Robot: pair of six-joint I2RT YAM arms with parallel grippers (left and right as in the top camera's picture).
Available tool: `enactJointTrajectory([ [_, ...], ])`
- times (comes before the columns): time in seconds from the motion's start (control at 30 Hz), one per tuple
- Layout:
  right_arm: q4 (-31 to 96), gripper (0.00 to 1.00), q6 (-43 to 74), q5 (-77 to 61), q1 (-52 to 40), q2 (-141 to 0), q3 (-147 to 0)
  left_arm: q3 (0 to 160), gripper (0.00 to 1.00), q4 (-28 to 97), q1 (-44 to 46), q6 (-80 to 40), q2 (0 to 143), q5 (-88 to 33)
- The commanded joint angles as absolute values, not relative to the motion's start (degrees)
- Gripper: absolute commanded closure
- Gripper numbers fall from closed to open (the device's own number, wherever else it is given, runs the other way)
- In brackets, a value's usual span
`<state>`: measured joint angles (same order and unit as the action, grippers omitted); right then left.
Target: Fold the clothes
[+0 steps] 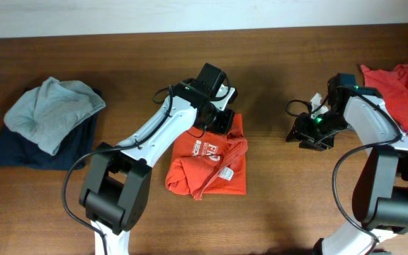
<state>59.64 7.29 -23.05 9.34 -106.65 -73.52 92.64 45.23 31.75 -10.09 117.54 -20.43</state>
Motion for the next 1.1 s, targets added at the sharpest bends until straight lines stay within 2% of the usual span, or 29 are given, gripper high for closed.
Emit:
enactJointTrajectory([
  [0.0,59.70,0.52,6.81,-23.35,9.34,-105.36,-74.26,94.19,0.87,48.16,30.92,-9.08,116.55,-19.94],
  [0.07,59.81,0.52,6.81,-23.35,9.34,-105.36,-74.26,95.66,0.73,52.12,29.82,-9.02,116.53,-19.31],
  [0.2,59.51,0.52,6.83,-23.35,9.32,-105.36,-74.26,99.02,0.62,56.60,27.77,-5.98,116.16,-18.68],
  [0.33,59.40,0.52,6.83,-23.35,9.34,-105.36,-74.26,100.36,0.59,57.89,28.25,-1.85,116.14,-17.21],
  [0.43,59.94,0.52,6.81,-23.35,9.34,-105.36,-74.26,100.20,0.52,63.16,29.08,-0.91,116.36,-10.37],
  [0.63,59.46,0.52,6.83,-23.38,9.34,-105.36,-74.26,97.45,0.51,64.49,31.33,12.51,116.36,-10.44],
  [0.7,59.20,0.52,6.83,-23.35,9.34,-105.36,-74.26,95.88,0.53,61.32,32.01,14.31,116.51,-10.37],
  [0.93,58.92,0.52,6.85,-23.38,9.34,-105.36,-74.26,91.88,0.91,43.38,33.34,14.68,121.30,-9.58],
  [1.07,58.92,0.52,6.85,-23.38,9.34,-105.36,-74.26,92.25,0.94,35.99,33.34,14.35,122.02,-9.63],
])
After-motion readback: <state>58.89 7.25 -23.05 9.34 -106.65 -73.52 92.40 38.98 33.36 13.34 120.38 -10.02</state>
